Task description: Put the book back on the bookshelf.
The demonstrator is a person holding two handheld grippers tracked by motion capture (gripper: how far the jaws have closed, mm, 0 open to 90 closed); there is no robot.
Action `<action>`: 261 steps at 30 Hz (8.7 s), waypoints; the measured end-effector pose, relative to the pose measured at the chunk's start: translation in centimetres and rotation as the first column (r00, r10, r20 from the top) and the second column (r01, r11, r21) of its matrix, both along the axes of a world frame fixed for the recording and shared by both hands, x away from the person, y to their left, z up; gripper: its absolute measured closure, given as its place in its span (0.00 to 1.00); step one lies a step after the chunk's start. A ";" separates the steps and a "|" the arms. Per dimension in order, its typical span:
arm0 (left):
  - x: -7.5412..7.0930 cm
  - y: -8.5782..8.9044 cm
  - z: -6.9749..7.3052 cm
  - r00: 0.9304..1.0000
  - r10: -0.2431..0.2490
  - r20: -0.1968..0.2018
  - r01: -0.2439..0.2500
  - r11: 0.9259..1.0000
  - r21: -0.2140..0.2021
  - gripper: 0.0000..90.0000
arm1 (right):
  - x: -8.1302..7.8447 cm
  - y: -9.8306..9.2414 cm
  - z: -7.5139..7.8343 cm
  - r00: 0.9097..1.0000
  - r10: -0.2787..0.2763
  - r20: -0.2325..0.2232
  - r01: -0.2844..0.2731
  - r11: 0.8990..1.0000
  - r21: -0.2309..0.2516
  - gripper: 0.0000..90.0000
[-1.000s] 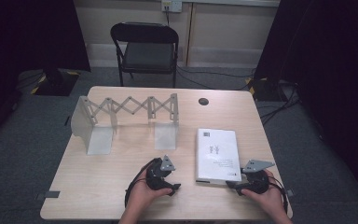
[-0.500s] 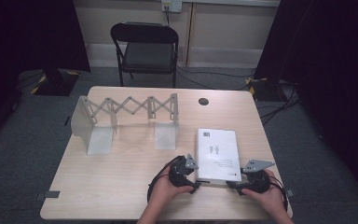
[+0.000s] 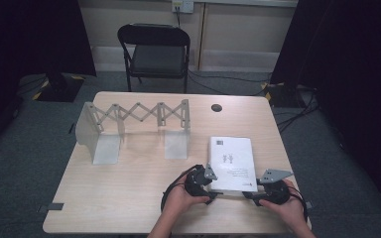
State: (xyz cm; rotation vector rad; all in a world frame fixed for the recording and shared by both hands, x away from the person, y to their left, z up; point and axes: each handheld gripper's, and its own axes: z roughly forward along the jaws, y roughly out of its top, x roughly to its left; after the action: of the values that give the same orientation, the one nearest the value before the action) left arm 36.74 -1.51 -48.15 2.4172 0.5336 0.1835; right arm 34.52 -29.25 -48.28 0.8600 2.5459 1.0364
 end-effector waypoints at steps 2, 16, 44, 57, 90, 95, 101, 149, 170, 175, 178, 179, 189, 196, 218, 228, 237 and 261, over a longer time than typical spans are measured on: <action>0.0 0.1 0.0 1.000 0.001 0.000 -0.001 1.000 -0.002 0.37 | 0.0 -0.1 0.1 1.000 -0.001 0.000 0.001 1.000 0.018 0.46; 0.4 -0.7 1.7 1.000 0.007 0.022 -0.006 0.998 -0.057 0.18 | 0.0 -0.2 0.8 1.000 -0.008 -0.012 0.009 0.998 0.060 0.48; 0.5 -4.5 1.6 0.980 0.024 0.198 -0.044 0.994 0.099 0.00 | 0.2 0.4 2.0 1.000 -0.006 -0.021 0.007 0.997 0.075 0.52; 0.4 -5.7 2.1 0.978 -0.038 0.206 0.023 0.997 0.072 0.01 | 0.3 0.5 2.2 1.000 0.000 -0.030 0.003 0.997 0.077 0.53; -0.1 -5.6 2.6 0.963 -0.055 0.265 0.031 0.995 0.094 0.21 | 1.1 -0.7 1.4 0.999 -0.032 -0.031 0.035 0.995 0.097 0.53; -0.3 -5.5 2.4 0.949 -0.075 0.306 0.047 0.994 0.099 0.17 | 1.0 -0.3 1.5 0.998 -0.035 -0.046 0.041 0.990 0.134 0.56; 0.2 -6.3 1.8 0.951 -0.068 0.301 0.043 0.995 0.089 0.00 | 0.9 -0.2 1.8 0.998 -0.040 -0.037 0.045 0.989 0.140 0.56; -0.2 -5.1 7.5 0.960 -0.180 0.213 0.141 0.973 0.183 0.50 | -1.1 -3.6 -0.6 1.000 0.023 0.006 -0.023 1.000 -0.021 0.31; 0.9 -5.1 10.3 0.982 -0.143 0.122 0.118 0.973 0.197 0.59 | -0.6 -1.1 -1.1 0.996 0.021 0.087 -0.021 1.000 -0.006 0.30; 0.9 -5.5 10.3 0.981 -0.156 0.113 0.129 0.967 0.218 0.59 | -0.3 0.4 -0.6 0.976 0.058 0.208 -0.032 0.991 -0.129 0.26; 0.9 -5.5 10.1 0.980 -0.157 0.119 0.128 0.967 0.223 0.59 | -0.1 0.8 -0.5 0.971 0.070 0.230 -0.035 0.988 -0.153 0.26; 0.9 -5.4 10.0 0.980 -0.161 0.119 0.131 0.965 0.225 0.58 | -0.2 1.1 -0.5 0.953 0.113 0.281 -0.059 0.979 -0.193 0.26; 0.9 -5.3 10.4 0.980 -0.159 0.122 0.126 0.963 0.240 0.59 | -0.7 1.5 0.9 0.868 0.261 0.422 -0.161 0.953 -0.258 0.41; 0.8 -5.1 10.4 0.980 -0.159 0.115 0.126 0.960 0.252 0.57 | -1.0 2.9 2.3 0.778 0.440 0.448 -0.267 0.877 -0.399 0.57; -2.3 6.2 9.7 0.975 -0.007 0.222 -0.001 0.999 0.037 0.42 | -0.1 2.2 8.7 0.888 0.383 0.254 -0.370 0.924 -0.099 0.69; -2.2 7.0 4.7 0.993 0.027 0.119 -0.031 0.999 0.028 0.41 | -0.5 0.6 10.1 0.902 0.382 0.200 -0.392 0.920 0.011 0.71; -2.6 7.1 1.7 0.996 0.040 0.078 -0.043 0.998 0.037 0.41 | -0.4 -1.8 11.3 0.923 0.352 0.152 -0.367 0.926 0.085 0.74; -2.5 7.9 -0.1 0.996 0.055 0.074 -0.055 0.998 0.000 0.39 | 0.5 -1.1 14.5 0.976 0.214 0.038 -0.210 0.973 -0.090 0.83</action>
State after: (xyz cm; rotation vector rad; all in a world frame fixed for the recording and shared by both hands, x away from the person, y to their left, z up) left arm 34.28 6.41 -48.24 2.3886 0.5666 0.2963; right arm 35.05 -30.33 -33.76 0.5427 2.6638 0.9839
